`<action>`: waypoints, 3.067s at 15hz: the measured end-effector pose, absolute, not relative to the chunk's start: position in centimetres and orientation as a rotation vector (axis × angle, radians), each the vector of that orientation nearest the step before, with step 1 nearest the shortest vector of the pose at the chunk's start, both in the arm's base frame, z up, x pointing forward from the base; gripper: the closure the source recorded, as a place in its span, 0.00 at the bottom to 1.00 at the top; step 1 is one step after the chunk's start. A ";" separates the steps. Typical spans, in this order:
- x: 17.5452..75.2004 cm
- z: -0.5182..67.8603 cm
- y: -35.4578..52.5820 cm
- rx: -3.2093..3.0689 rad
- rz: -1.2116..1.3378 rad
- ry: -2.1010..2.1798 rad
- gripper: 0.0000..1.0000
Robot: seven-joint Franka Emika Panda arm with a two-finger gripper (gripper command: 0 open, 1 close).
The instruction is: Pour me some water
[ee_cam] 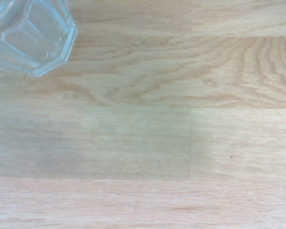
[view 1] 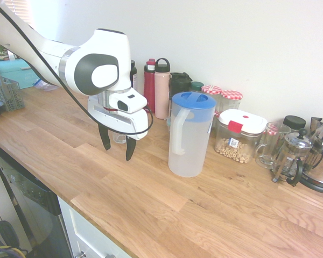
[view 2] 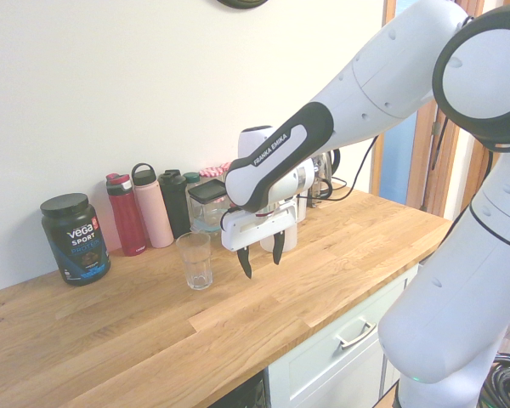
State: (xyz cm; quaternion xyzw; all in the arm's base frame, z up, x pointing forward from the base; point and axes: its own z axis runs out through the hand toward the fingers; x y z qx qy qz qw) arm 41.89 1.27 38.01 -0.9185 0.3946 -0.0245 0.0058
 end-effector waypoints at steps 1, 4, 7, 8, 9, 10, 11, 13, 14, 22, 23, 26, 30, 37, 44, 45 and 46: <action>41.9 38.0 1.3 -2.874 -0.079 1.235 0.00; 42.0 39.1 1.2 -2.878 -0.104 1.227 0.00; 41.8 44.9 0.7 -2.909 -0.117 1.207 0.00; 41.6 47.3 0.2 -2.923 -0.138 1.200 0.00; 41.5 49.5 -0.5 -2.935 -0.157 1.189 0.00; 41.6 51.4 -1.4 -2.945 -0.170 1.175 0.00; 41.6 53.2 -2.6 -2.948 -0.179 1.161 0.00; 41.3 56.4 -5.5 -2.935 -0.215 1.171 0.00; 41.1 57.5 -6.9 -2.922 -0.239 1.190 0.00; 41.6 56.3 -14.5 -2.846 -0.329 1.307 0.00; 41.9 55.7 -14.6 -2.843 -0.341 1.304 0.00; 42.4 54.3 -15.3 -2.824 -0.372 1.295 0.00; 43.4 52.9 -15.8 -2.813 -0.395 1.269 1.00; 44.3 51.3 -15.4 -2.817 -0.397 1.231 1.00; 44.9 49.9 -15.0 -2.840 -0.378 1.197 1.00; 44.9 49.8 -14.9 -2.841 -0.382 1.194 1.00; 44.9 49.8 -14.9 -2.842 -0.382 1.192 1.00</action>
